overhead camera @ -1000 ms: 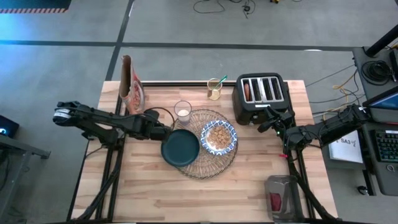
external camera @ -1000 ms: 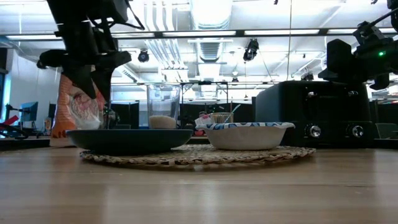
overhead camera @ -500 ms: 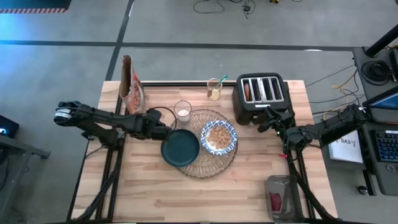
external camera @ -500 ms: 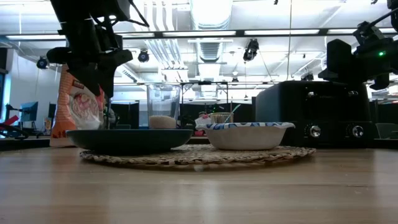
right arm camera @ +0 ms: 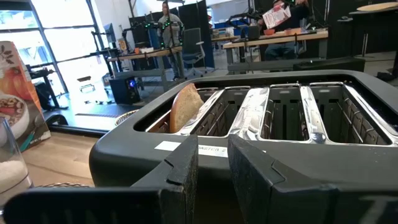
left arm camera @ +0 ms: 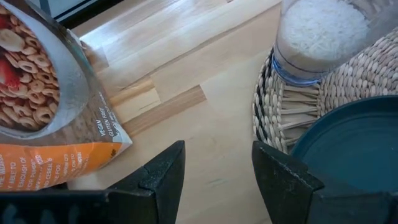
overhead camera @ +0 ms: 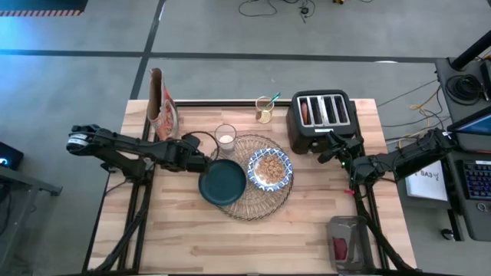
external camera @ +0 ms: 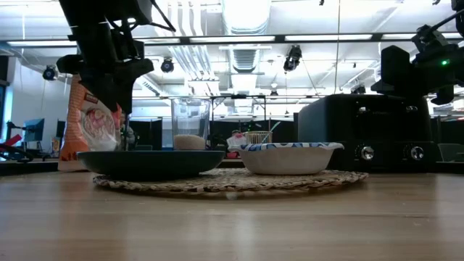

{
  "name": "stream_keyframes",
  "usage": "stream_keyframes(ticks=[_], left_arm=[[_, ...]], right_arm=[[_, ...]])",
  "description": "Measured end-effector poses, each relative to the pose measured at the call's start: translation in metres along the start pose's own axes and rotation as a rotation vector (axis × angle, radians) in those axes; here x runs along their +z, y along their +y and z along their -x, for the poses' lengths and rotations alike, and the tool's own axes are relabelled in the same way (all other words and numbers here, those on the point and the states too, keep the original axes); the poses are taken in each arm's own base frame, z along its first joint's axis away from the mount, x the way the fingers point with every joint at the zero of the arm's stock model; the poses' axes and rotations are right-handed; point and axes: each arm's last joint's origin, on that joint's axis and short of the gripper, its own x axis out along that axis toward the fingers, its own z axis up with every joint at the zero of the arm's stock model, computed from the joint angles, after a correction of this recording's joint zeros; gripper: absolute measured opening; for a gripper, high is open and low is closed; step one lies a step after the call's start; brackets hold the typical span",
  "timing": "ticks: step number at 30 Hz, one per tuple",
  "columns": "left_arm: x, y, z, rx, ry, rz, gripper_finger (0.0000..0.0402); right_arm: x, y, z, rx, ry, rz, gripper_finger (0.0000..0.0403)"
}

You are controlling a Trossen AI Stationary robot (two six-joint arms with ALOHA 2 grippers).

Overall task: Arrange a breakfast setting
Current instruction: Put the bagel from the toaster on the black plate on the brown placemat

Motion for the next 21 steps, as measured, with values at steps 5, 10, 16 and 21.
stream_keyframes(ticks=[5, 10, 16, 21], left_arm=[[0.0000, 0.0000, -0.0001, 0.000, -0.001, 0.000, 0.0170], [0.0000, 0.0000, -0.0001, 0.001, -0.001, 0.000, 0.0170], [0.0000, 0.0000, -0.0001, 0.001, -0.002, 0.003, 0.0170], [0.0004, 0.0003, -0.0003, 0.005, -0.010, 0.005, 0.0170]], right_arm=[[0.0000, 0.0000, 0.0000, 0.000, 0.000, 0.000, 0.0079], [0.0000, 0.0000, 0.0000, 0.000, 0.000, -0.003, 0.0079], [-0.0001, 0.0003, 0.0000, 0.011, 0.003, -0.004, 0.0079], [-0.0005, 0.0023, 0.0001, 0.081, 0.023, -0.004, 0.0079]])
